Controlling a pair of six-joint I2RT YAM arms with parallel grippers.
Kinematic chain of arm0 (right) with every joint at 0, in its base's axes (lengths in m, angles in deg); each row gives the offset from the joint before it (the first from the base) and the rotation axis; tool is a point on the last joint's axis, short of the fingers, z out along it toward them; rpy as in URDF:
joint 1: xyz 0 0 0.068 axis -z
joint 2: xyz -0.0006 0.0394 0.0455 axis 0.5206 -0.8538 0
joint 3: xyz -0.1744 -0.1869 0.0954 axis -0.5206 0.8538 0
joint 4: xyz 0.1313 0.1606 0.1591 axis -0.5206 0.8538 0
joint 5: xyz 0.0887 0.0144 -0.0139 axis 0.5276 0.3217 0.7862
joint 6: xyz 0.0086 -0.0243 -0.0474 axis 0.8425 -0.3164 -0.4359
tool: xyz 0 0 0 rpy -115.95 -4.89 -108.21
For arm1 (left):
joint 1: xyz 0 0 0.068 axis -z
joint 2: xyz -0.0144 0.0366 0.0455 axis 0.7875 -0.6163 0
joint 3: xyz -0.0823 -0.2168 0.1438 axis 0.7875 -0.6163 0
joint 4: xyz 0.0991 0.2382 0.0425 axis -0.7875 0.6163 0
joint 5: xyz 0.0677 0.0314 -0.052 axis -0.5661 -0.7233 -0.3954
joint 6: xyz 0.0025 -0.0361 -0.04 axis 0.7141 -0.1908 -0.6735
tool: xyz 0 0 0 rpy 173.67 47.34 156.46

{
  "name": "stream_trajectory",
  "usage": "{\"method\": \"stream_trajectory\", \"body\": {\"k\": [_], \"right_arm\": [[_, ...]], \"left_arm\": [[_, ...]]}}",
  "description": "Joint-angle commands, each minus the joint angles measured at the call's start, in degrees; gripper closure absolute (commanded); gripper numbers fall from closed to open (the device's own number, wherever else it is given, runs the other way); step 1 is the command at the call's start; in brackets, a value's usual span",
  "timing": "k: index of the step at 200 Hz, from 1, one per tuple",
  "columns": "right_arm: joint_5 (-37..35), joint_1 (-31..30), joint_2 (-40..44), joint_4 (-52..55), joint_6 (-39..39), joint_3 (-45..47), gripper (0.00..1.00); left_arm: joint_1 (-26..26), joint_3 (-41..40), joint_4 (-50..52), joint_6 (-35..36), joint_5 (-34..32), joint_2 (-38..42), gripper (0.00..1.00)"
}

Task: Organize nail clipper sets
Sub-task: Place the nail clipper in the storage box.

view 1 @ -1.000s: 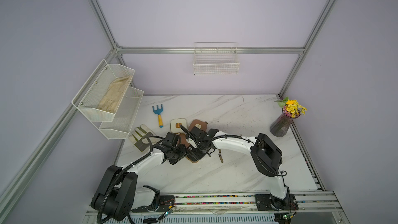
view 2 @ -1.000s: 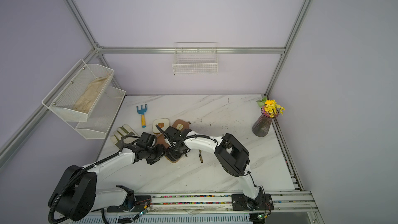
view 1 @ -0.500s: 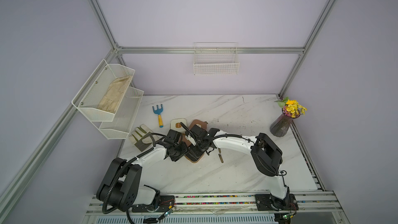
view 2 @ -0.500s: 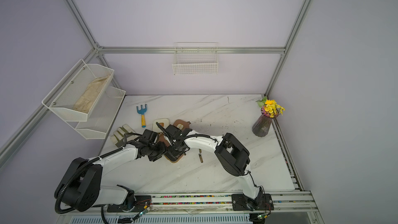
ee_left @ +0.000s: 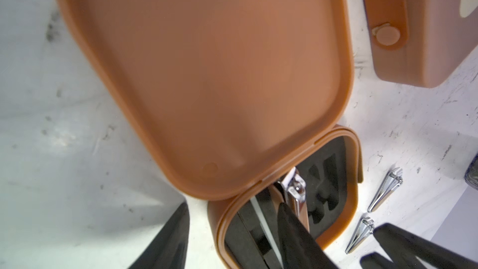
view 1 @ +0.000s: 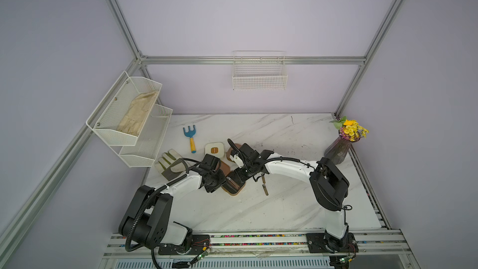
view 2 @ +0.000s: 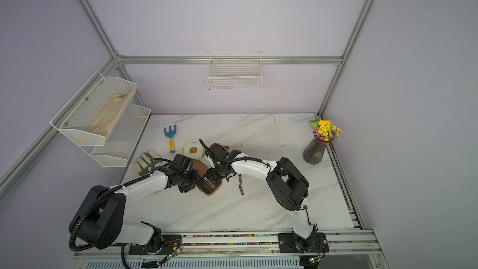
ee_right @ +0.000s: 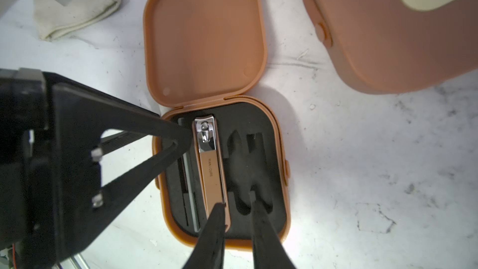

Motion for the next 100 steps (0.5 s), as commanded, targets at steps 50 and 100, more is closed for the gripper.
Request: {"method": "stream_trajectory", "body": {"k": [50,100], "right_arm": [[7.6,0.5,-1.6,-3.5,2.0,1.3,0.78],[8.1,0.6,-2.9,-3.7,2.6,1.2,0.73]], "left_arm": [[1.9,-1.7,8.7,-1.7,-4.0,-7.2,0.45],[3.0,-1.2,8.6,-2.5,-5.3,-10.4,0.45]]}}
